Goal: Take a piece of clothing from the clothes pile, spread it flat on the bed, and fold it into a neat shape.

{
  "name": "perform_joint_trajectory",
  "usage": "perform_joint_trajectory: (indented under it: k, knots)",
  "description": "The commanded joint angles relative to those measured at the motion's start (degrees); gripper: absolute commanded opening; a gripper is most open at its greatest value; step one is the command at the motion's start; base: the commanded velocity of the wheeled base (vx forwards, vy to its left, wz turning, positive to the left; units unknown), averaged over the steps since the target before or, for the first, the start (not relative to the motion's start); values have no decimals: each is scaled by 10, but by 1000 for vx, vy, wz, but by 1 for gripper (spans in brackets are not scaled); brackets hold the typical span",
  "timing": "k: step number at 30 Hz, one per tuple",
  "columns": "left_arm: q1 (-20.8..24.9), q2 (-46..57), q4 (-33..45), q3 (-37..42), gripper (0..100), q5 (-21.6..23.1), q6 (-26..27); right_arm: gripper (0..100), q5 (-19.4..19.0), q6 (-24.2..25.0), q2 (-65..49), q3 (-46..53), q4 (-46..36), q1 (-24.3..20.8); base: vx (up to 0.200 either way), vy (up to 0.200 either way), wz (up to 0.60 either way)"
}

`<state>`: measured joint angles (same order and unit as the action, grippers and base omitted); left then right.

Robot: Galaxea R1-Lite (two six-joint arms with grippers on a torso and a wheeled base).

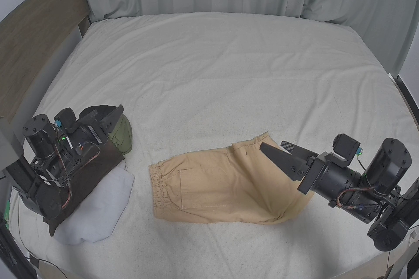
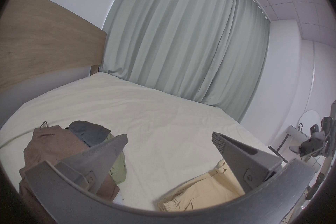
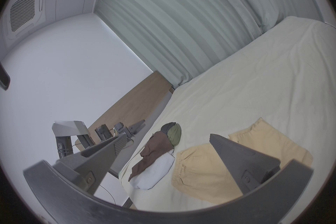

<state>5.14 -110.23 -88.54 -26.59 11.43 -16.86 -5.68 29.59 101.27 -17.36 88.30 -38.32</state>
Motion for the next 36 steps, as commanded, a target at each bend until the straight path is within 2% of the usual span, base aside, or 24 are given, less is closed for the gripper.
perform_joint_trajectory:
  k: [1,7,10,22,31,36]
  knots:
    - [3,-12,-1,7,100,1,0,100,-3,0,-17,-4,0,7,0,0,0]
    - [6,-30,-1,7,100,-1,2,100,-4,1,-19,-2,0,10,0,0,0]
    - [6,-46,-1,6,100,-2,20,100,-7,1,-18,-2,0,17,0,0,0]
    - [9,-130,-4,0,100,4,20,100,-17,3,-18,1,0,30,0,0,0]
    - [27,-133,-4,3,100,4,-21,100,-17,4,-12,4,0,28,0,0,0]
    - [29,-139,-4,2,100,6,-25,100,-17,4,-12,6,0,28,0,0,0]
